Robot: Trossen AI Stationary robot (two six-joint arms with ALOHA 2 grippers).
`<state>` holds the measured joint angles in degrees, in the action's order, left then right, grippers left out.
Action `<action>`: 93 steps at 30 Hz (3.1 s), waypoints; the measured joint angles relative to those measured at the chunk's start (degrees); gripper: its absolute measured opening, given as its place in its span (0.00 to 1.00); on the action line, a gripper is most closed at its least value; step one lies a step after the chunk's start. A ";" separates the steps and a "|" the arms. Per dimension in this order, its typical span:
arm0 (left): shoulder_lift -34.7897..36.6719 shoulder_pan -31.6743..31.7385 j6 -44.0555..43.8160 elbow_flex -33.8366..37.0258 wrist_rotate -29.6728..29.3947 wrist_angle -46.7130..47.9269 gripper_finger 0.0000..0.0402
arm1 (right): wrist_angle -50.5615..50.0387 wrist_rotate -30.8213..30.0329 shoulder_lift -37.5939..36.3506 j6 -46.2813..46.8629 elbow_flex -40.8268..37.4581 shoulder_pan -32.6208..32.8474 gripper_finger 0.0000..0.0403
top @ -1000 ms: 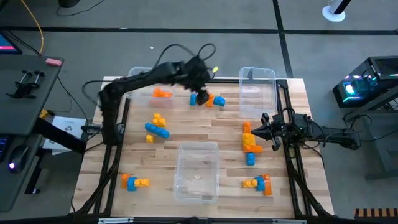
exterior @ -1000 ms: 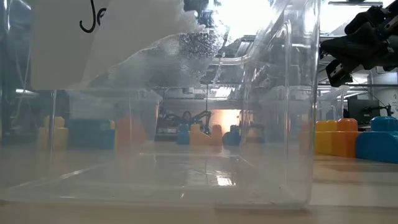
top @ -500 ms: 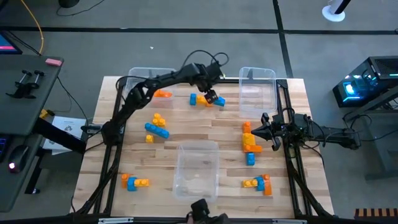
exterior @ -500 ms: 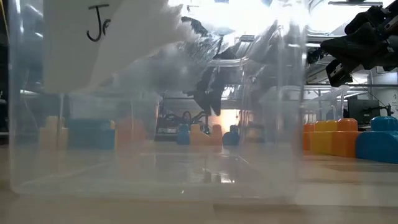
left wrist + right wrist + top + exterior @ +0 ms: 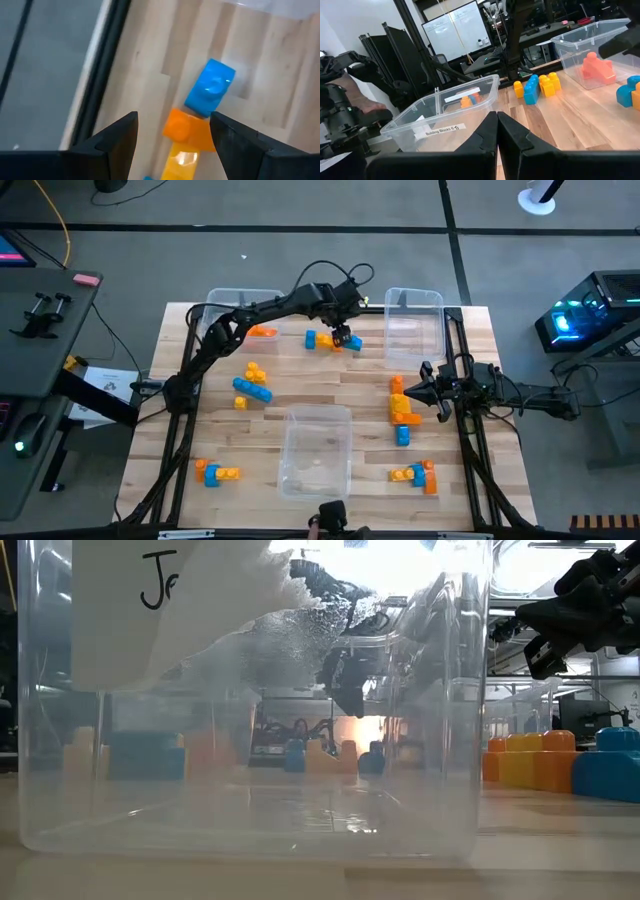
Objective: Sort blocks
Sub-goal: Put the orange game piece into the top left transparent bin
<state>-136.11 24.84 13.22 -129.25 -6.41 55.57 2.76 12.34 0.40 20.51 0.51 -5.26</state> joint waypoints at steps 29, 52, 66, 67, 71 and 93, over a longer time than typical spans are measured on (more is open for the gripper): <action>-3.83 -1.53 -12.63 -0.01 2.00 -6.68 0.58 | 0.02 -0.02 0.00 0.00 0.00 0.00 0.00; -6.65 1.77 -18.59 -0.04 0.87 1.79 0.58 | 0.00 -0.04 0.00 0.00 0.02 0.02 0.00; -5.71 1.77 -12.50 -5.53 0.63 11.78 0.58 | 0.00 -0.07 0.00 0.00 0.00 0.02 0.00; -5.71 1.77 -12.44 -5.53 0.77 11.84 0.58 | 0.00 -0.07 0.00 0.00 0.01 0.02 0.00; -5.69 1.68 -12.10 -5.53 1.75 10.74 0.58 | 0.00 -0.09 0.00 0.00 0.00 0.02 0.00; -7.54 0.61 -13.53 -5.55 2.77 10.42 0.46 | 0.00 -0.15 0.02 0.00 0.00 0.02 0.00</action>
<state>-143.65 25.45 -0.31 -134.80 -3.64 65.98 2.76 12.19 0.43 20.51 0.52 -5.23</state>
